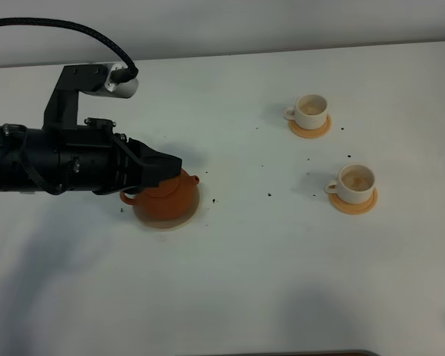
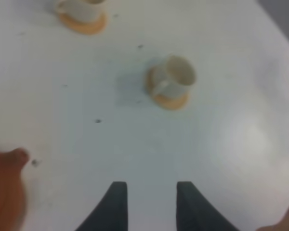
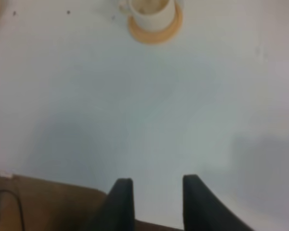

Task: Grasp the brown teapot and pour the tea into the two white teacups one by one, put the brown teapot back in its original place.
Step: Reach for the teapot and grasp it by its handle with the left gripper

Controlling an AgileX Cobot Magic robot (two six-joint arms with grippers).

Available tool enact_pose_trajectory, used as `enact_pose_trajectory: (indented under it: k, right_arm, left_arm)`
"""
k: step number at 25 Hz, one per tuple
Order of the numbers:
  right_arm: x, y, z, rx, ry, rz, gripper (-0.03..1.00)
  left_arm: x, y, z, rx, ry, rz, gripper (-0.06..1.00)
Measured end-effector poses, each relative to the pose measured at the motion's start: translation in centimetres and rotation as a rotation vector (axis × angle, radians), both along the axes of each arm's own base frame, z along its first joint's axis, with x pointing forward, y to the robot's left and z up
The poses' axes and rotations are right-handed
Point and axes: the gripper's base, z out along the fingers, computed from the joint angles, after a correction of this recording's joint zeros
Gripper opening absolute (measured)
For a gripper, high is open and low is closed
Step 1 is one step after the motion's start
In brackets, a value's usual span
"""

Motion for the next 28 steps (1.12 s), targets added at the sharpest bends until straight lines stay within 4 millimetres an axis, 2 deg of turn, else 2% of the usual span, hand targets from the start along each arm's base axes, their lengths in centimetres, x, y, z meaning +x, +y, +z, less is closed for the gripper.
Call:
enact_pose_trajectory:
  k: [5, 12, 28]
  right_arm:
    - [-2.0, -0.6, -1.7, -0.008, -0.058, -0.005, 0.24]
    - [-3.7, -1.7, -1.8, -0.046, -0.174, -0.051, 0.24]
    - [-4.2, -2.2, -1.8, -0.040, -0.201, -0.113, 0.24]
  left_arm:
    - [0.1, 0.1, -0.1, 0.016, 0.000, 0.014, 0.25]
    - [0.1, 0.2, -0.1, 0.019, 0.001, 0.014, 0.25]
    - [0.1, 0.2, -0.1, 0.023, -0.003, 0.022, 0.25]
